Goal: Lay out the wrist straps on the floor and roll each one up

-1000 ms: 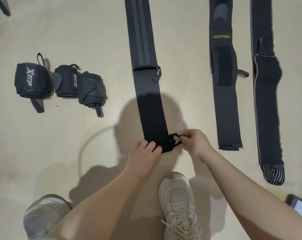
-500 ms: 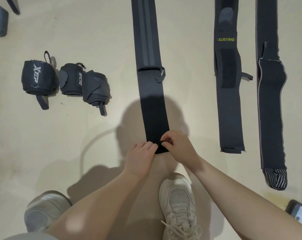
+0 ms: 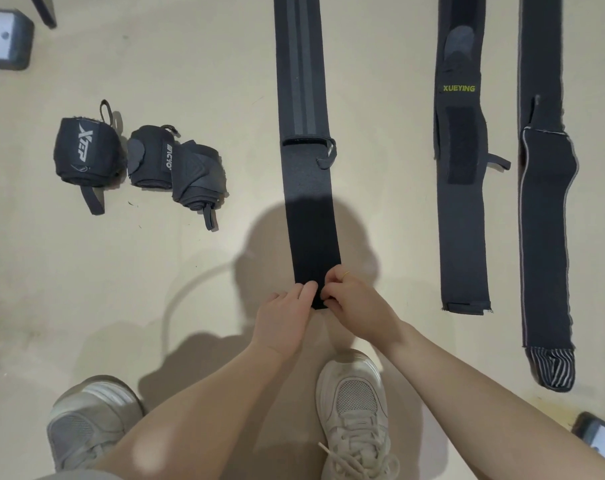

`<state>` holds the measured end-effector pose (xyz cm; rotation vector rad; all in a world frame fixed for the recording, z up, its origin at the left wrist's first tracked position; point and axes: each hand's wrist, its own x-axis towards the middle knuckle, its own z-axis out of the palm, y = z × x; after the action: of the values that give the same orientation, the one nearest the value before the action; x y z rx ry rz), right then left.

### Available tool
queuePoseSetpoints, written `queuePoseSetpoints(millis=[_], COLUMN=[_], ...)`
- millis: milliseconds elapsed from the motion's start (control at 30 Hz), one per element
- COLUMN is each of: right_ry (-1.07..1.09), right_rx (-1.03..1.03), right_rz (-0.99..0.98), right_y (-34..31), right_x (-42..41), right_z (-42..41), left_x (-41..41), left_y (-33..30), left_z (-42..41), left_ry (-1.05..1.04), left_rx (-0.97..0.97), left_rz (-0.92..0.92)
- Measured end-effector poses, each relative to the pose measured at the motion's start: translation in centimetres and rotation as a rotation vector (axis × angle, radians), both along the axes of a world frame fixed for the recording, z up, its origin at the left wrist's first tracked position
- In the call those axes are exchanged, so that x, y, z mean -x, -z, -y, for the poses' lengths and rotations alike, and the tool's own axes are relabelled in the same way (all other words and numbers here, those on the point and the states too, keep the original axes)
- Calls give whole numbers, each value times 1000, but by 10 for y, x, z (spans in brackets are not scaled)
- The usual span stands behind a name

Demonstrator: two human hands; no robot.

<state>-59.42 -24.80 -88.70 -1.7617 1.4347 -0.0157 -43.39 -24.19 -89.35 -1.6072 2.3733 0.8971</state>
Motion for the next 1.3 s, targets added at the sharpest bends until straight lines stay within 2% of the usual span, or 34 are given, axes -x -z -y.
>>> queuePoseSetpoints(millis=[200,300,400,467,567,733,933,1000,1100,1200,1300], right_ry=[-329,-410,-385,-393,-413,-399,-88,14,-8,-60,-93], right_rx=[262,306,291,169,94,69,-151,-199,-99,28,44], right_rz=[-176,-217,-203,-191,-213,-210,-59,3,-23,-101,-180], right_y=[-8,-8,-5,-2,2,1,-1,-1,2,3,4], right_x=[4,-1,-4,-5,0,1,7,11,11,7,3], right_z=[10,12,14,17,23,23,35,37,36,32,38], left_x=[6,7,4,4,3,7,9,7,9,11,14], left_y=[0,0,4,2,3,-5,-11,-7,-6,-6,-12], left_z=[-1,1,0,-2,-2,6,13,16,21,23,26], left_ry=[10,-12,-36,-58,-67,121,163,136,76,-58,-289], left_rx=[85,86,89,47,29,107,114,52,48,-38,-68], left_rz=[11,16,24,6,4,94,121,108,60,32,-12])
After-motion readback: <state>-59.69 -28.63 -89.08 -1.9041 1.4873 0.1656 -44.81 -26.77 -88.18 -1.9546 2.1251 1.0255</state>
